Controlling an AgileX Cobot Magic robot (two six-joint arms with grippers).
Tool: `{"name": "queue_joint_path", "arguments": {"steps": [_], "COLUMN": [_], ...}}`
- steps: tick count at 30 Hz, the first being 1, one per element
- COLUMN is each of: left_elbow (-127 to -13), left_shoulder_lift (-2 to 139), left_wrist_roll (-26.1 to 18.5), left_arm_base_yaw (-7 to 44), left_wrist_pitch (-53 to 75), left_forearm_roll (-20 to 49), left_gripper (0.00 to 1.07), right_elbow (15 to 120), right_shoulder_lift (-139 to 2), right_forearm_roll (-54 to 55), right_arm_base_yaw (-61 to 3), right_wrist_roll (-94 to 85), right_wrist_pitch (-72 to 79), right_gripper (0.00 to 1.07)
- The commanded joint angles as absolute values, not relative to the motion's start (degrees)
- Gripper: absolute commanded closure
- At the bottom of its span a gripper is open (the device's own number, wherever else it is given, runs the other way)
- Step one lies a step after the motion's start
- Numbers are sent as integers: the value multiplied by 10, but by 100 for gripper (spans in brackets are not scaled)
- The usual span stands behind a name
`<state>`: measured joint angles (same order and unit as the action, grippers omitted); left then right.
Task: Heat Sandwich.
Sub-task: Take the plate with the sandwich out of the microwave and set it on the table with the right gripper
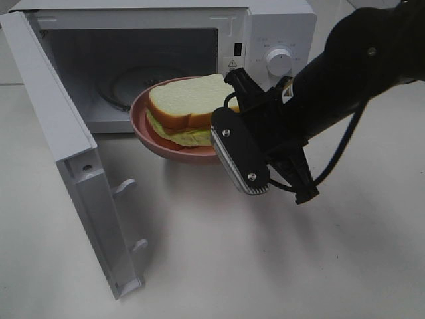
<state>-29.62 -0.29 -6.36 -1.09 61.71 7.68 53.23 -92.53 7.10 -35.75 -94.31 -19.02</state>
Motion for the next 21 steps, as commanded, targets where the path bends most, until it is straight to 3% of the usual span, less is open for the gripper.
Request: {"name": "queue_joint_path", "arguments": {"steps": [1,21], "left_elbow": [-296,-296], "left_shoulder_lift": [-6,-6], "left_wrist_roll": [-60,-60], "left_arm_base_yaw": [-13,-13], "left_wrist_pitch": [614,614], "left_forearm_roll": [81,81], "left_gripper": [10,10], "right_elbow": [514,355], "right_shoulder_lift": [-899,-700], "right_forearm_roll": [69,50], "right_arm_base_yaw": [-355,-355], "right_wrist_roll": [-936,-933], "right_wrist_pitch": [-170,-164], "right_gripper": [107,107]}}
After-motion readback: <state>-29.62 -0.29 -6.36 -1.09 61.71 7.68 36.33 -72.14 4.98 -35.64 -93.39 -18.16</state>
